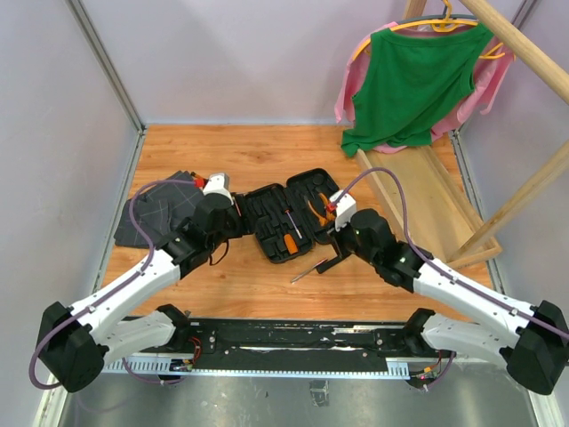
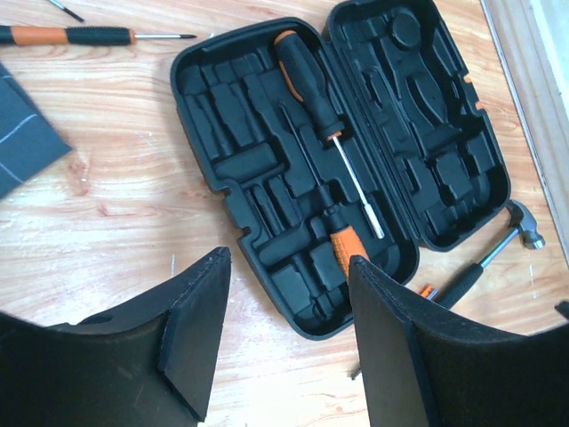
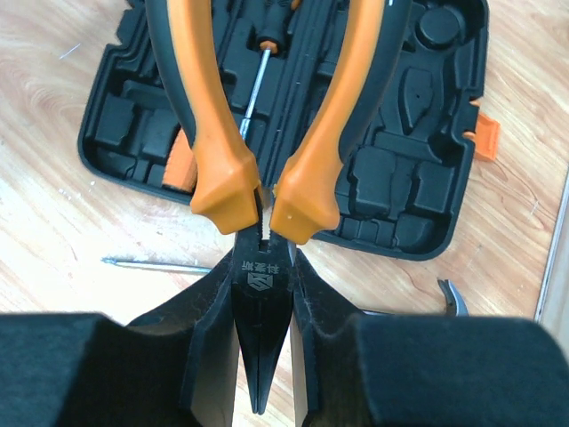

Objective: Sort the tools into containers
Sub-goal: Place the pliers in the storage box.

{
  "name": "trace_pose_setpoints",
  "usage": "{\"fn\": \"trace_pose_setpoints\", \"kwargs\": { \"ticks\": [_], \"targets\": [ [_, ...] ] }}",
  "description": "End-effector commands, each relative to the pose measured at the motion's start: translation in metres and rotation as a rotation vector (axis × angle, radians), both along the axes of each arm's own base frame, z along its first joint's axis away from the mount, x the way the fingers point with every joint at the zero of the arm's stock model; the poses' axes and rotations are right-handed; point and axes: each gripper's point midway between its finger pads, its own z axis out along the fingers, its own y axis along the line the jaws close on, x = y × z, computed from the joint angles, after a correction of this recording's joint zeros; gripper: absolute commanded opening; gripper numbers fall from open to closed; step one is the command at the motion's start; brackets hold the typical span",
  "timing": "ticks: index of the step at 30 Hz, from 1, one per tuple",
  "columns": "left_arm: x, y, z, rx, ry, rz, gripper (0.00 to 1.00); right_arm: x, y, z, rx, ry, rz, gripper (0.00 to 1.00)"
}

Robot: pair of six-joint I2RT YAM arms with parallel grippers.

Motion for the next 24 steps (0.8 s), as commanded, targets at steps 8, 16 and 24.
{"fn": "trace_pose_setpoints", "kwargs": {
  "ticks": [8,16,24],
  "targets": [
    [0.011,-0.01,-0.009,-0.018,0.01,-0.045,0.59,0.038,-0.006,0.027,0.009,0.14,-0.124,0.01],
    [0.013,-0.009,-0.029,0.01,0.064,-0.039,0.58,0.069,-0.022,0.023,0.022,0.235,-0.239,0.01],
    [0.013,-0.006,-0.043,0.029,0.091,-0.025,0.58,0.095,-0.036,0.005,0.011,0.363,-0.306,0.01]
  ]
}}
